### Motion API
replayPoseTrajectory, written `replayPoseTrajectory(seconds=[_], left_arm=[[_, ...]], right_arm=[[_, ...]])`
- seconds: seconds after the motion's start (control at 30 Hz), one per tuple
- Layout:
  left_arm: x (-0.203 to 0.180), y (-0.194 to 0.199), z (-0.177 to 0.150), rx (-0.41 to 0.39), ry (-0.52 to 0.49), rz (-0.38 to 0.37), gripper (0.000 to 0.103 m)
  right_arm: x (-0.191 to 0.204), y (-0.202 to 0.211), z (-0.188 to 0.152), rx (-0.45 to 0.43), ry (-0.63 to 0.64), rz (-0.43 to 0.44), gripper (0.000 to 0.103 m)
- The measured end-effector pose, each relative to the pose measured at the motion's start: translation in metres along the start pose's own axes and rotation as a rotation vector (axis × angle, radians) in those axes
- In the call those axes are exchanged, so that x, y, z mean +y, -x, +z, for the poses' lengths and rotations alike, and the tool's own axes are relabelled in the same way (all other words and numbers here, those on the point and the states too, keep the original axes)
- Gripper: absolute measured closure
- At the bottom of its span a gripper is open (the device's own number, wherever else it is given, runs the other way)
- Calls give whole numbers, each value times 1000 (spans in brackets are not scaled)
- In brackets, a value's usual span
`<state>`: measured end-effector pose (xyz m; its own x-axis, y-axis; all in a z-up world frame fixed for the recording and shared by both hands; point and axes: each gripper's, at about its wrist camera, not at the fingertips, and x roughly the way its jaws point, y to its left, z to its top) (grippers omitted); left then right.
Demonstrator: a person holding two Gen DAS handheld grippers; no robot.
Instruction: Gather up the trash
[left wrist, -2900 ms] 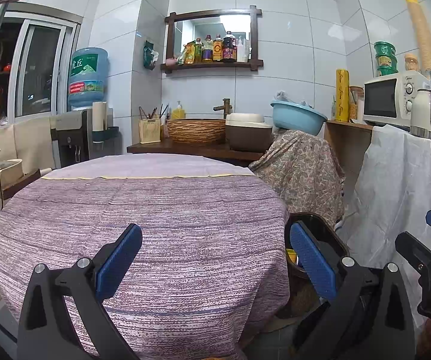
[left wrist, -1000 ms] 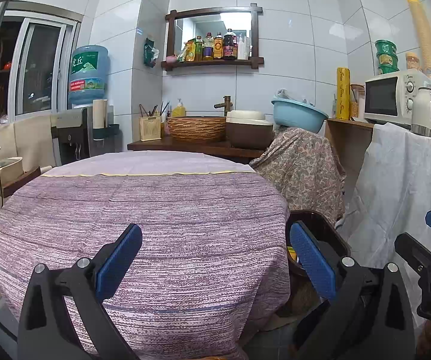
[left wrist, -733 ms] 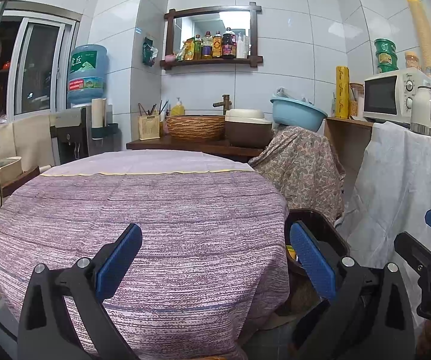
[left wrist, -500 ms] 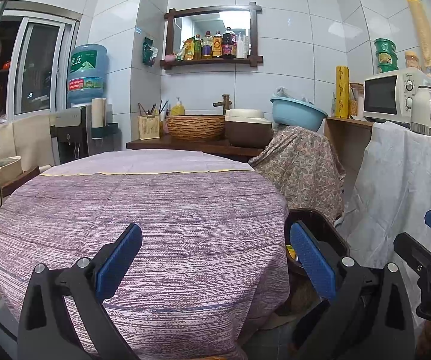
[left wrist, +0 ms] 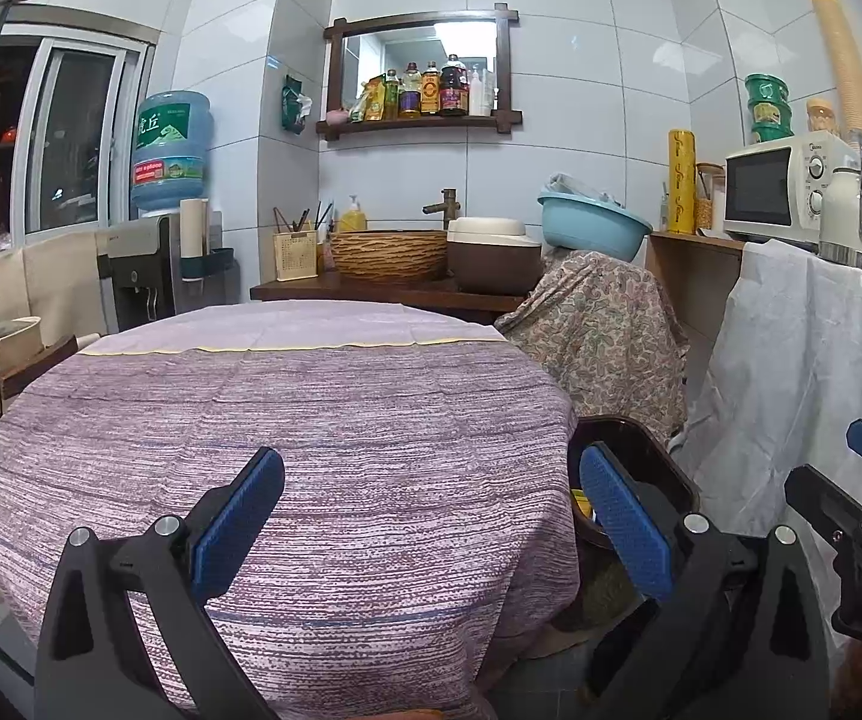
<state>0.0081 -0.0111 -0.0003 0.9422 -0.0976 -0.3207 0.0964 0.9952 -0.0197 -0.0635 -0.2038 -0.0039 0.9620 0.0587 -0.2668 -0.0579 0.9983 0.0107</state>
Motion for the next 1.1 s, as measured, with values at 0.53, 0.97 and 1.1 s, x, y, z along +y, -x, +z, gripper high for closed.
replayPoseTrajectory(seconds=[0.53,0.97,1.1], left_arm=[[-1,-1,1,-2,-3,-9,5],[0,0,1,-1,1,-6,5],[0,0,2,1,2,-4,5]], right_arm=[[-1,0,0,2,-1,1,6],[0,0,0,1,-1,1,6],[0,0,0,1,-2,2,6]])
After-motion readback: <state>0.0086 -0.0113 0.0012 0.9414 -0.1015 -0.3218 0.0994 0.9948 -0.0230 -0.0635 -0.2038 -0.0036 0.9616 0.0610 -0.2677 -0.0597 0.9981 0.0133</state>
